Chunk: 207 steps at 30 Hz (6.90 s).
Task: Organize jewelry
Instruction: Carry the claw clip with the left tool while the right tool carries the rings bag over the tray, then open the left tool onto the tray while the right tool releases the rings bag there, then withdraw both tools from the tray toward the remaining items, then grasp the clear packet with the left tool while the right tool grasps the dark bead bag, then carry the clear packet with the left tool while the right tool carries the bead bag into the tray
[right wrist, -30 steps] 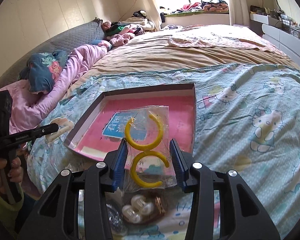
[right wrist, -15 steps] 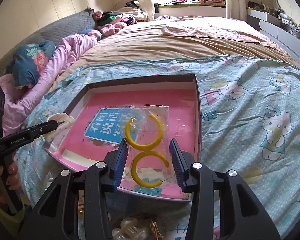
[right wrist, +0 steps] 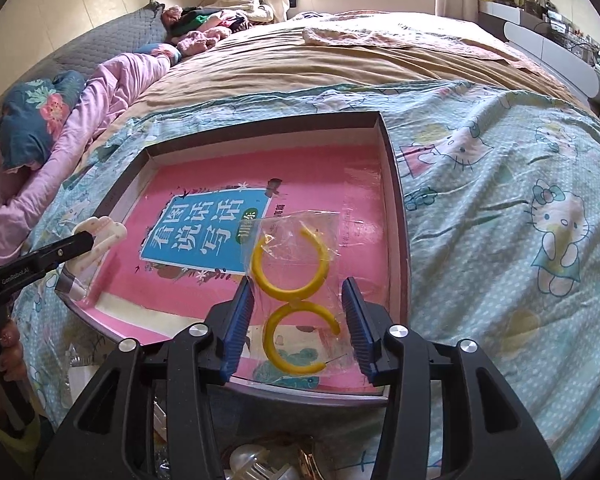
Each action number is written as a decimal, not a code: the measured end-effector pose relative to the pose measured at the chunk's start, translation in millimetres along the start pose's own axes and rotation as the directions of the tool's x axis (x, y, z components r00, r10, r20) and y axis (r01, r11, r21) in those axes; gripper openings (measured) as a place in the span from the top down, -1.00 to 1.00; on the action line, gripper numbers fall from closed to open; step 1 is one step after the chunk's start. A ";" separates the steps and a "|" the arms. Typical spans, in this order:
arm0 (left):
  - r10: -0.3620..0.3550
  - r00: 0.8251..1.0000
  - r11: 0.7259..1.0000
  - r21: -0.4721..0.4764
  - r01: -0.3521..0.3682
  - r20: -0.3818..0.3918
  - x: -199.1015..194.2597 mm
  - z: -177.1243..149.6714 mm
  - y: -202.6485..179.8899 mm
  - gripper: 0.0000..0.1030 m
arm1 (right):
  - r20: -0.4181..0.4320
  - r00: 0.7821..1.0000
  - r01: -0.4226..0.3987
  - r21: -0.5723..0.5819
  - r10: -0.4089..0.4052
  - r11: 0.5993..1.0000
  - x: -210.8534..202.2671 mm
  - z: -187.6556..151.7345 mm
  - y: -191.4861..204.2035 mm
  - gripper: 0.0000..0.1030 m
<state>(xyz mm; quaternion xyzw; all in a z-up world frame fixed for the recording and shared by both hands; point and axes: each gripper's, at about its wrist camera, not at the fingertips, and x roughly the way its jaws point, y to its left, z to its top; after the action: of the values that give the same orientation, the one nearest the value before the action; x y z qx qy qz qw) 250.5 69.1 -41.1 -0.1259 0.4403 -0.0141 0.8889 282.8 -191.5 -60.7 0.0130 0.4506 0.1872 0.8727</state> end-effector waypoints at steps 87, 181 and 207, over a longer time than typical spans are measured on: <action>0.085 0.996 0.993 0.079 -0.085 0.004 -95.1 -103.7 -3.2 -0.74 | 0.022 0.993 -0.107 -0.165 0.113 0.980 -112.7 -105.9 47.0 -0.87; -0.083 0.996 0.988 0.131 0.080 0.014 -45.3 -32.4 -62.7 0.58 | 0.217 0.971 -0.090 -0.046 0.098 0.995 -87.3 -20.9 -6.5 0.50; -0.052 0.996 0.981 0.183 0.064 -0.068 20.6 -22.5 -72.0 0.56 | 0.161 0.986 0.051 0.003 -0.051 0.999 -25.8 -6.5 -12.8 0.50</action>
<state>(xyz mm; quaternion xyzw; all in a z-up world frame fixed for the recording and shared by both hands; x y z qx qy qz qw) 251.6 -8.2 -53.2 -0.0551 0.4608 -0.0848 0.8817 268.2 -213.1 -46.8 0.0158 0.3786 0.1635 0.9109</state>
